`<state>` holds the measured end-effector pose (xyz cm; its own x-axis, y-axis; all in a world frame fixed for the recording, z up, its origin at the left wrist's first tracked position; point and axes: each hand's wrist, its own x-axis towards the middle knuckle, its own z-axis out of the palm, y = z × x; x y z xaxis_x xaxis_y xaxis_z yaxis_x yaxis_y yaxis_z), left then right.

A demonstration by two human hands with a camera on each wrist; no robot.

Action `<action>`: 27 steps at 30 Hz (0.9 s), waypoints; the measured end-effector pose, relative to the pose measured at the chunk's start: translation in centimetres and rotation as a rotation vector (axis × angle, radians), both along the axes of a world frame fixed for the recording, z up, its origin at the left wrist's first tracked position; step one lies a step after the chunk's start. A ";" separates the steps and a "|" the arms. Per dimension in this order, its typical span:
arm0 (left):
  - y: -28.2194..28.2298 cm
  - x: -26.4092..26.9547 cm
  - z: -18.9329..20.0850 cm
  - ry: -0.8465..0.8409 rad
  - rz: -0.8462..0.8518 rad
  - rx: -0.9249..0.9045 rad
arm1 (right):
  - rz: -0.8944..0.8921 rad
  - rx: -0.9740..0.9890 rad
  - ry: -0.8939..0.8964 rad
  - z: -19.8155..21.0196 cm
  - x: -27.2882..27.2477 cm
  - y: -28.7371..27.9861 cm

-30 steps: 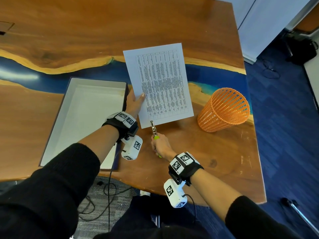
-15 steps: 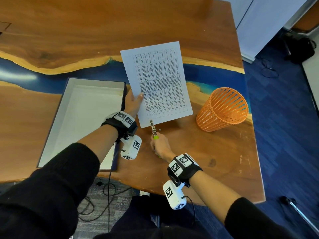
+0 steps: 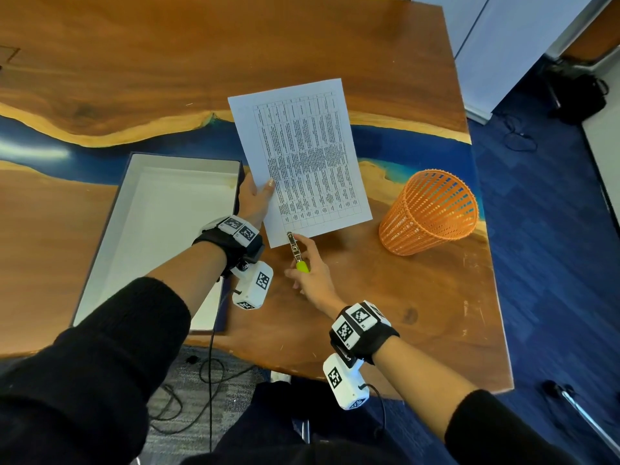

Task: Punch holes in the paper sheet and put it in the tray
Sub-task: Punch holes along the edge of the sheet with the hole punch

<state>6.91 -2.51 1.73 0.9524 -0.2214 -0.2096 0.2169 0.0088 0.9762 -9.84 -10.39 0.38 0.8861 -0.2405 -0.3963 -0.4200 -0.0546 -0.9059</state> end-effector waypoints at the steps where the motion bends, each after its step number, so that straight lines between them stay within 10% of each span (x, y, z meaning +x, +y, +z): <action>1: 0.0 0.0 0.1 -0.001 -0.001 0.001 | -0.011 -0.004 -0.007 -0.1 0.0 0.0; 27: 0.6 0.3 0.0 -0.018 -0.020 0.017 | -0.037 -0.023 -0.067 -0.7 0.2 -0.7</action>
